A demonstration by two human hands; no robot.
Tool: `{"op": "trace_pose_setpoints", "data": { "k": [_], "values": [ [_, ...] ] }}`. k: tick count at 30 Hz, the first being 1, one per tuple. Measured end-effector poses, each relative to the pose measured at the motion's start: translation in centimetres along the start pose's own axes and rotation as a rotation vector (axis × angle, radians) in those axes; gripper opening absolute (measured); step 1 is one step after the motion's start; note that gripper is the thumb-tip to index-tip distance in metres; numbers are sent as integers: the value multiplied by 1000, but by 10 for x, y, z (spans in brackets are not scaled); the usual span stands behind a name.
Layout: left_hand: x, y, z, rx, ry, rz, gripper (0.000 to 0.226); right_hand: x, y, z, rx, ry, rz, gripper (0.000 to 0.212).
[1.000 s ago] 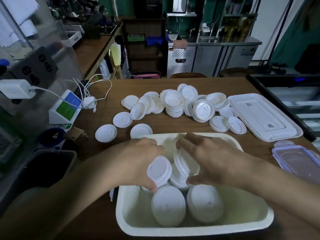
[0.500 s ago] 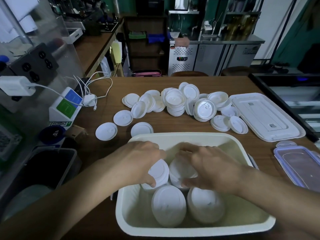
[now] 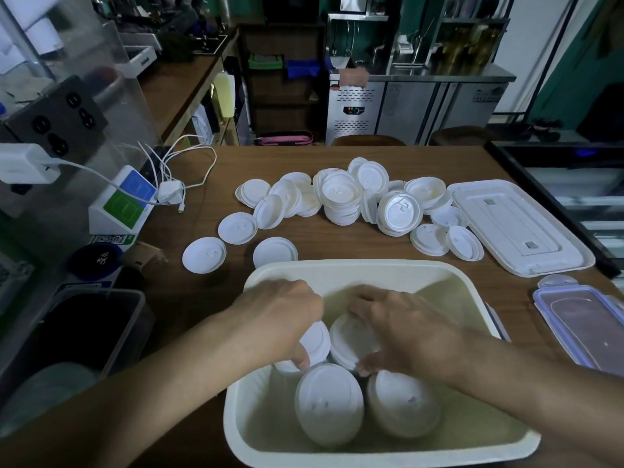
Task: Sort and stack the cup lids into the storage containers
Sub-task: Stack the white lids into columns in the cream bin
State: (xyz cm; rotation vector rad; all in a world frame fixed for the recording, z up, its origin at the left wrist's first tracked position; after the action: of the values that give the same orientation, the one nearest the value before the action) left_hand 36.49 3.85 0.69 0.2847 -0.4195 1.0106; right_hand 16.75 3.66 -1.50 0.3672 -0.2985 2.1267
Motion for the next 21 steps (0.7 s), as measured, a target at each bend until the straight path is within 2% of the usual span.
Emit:
{"op": "trace_pose_setpoints", "data": {
  "k": [9, 12, 14, 17, 19, 21],
  "values": [
    [14, -5, -2, 18, 67, -88, 42, 10, 0, 13, -50, 28, -9, 73],
    [22, -18, 12, 103, 229, -182, 40, 15, -1, 34, -100, 98, 4, 70],
    [27, -29, 25, 251, 387, -264, 37, 15, -1, 55, -181, 180, 46, 56],
    [28, -54, 38, 448, 704, -356, 20, 4, 2, 83, -302, 307, 99, 33],
    [22, -76, 43, 525, 788, -290, 14, -11, 7, 97, -334, 395, 132, 24],
    [11, -99, 42, 553, 821, -184, 19, -33, 13, 106, -362, 439, 155, 18]
  ]
}}
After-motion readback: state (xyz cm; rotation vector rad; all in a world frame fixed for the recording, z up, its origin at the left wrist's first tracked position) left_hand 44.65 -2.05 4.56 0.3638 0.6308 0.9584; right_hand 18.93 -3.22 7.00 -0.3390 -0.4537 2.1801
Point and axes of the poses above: each hand's wrist, its own x-axis away from the middle knuckle, its own z-axis out of the back of the hand, y = z × x, the point moved 1 cm from there along -x, towards the middle knuckle, and after that the axes turned 2 degrees about -y, right-handed, at the moved point
